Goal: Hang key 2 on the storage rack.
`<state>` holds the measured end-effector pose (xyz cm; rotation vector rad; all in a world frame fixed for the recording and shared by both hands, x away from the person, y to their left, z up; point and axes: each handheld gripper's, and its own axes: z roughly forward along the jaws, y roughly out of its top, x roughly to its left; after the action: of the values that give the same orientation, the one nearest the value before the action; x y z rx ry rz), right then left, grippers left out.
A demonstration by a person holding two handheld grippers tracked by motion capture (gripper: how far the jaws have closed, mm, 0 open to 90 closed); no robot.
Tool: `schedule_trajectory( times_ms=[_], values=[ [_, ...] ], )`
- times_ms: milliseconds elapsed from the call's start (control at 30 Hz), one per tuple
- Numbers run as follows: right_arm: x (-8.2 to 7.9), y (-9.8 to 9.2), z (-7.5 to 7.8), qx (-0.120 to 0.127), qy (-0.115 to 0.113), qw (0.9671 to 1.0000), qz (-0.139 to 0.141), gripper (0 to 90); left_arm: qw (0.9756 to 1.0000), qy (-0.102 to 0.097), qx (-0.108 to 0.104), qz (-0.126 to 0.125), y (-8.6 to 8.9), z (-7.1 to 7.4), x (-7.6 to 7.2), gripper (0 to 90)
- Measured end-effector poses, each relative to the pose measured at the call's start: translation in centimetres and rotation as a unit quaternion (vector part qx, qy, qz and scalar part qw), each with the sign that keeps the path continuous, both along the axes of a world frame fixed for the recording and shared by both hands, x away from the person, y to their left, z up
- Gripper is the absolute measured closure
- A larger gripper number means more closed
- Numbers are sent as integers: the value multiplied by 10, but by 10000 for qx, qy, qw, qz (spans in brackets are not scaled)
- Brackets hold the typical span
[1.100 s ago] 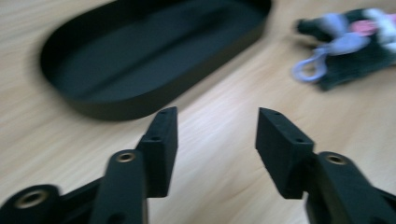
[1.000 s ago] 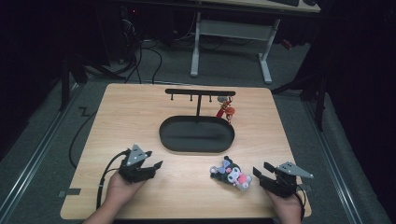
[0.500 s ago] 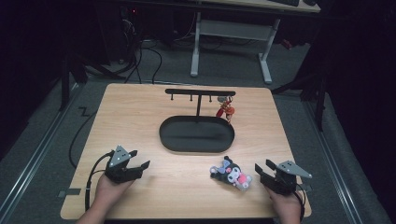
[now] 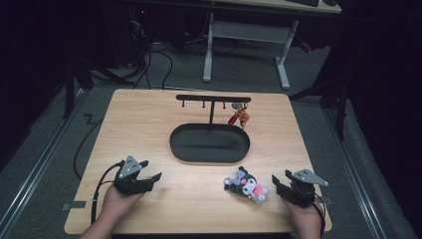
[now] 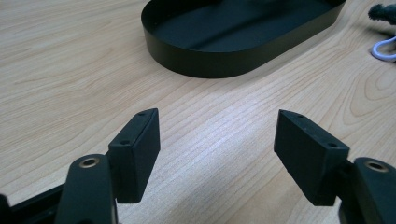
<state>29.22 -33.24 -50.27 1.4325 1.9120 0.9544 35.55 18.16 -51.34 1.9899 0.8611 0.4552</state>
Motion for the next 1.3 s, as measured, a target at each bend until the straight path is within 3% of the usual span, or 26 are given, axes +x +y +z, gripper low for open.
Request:
schedule_trajectory(
  times_ms=[133,300,433,567,700,833,1067,1100,1300],
  values=[
    [3,2,-2,11,171,9998,45,429,10000,13,14,-31,-1,-1,0,318],
    [6,10,0,-267,560,9980,151,430,9999,38,17,-114,-1,-1,-2,318],
    [8,13,6,-341,752,9964,192,429,9999,47,21,-107,-1,-1,-3,319],
    [11,16,15,-550,1114,9919,273,419,9998,48,57,-175,-4,0,-6,320],
    [14,16,21,-499,1350,9891,321,401,9997,55,95,-226,-4,0,-7,321],
    [17,20,26,-594,1604,9843,427,385,9997,43,69,-233,-4,1,-7,321],
    [23,30,34,-1063,2139,9687,676,356,9995,71,87,-290,-5,-1,-6,322],
    [23,30,34,-1063,2139,9687,676,356,9995,71,87,-290,-5,-1,-6,321],
    [26,34,46,-1266,2456,9579,782,339,9993,81,112,-347,-7,-1,-6,322]
  ],
)
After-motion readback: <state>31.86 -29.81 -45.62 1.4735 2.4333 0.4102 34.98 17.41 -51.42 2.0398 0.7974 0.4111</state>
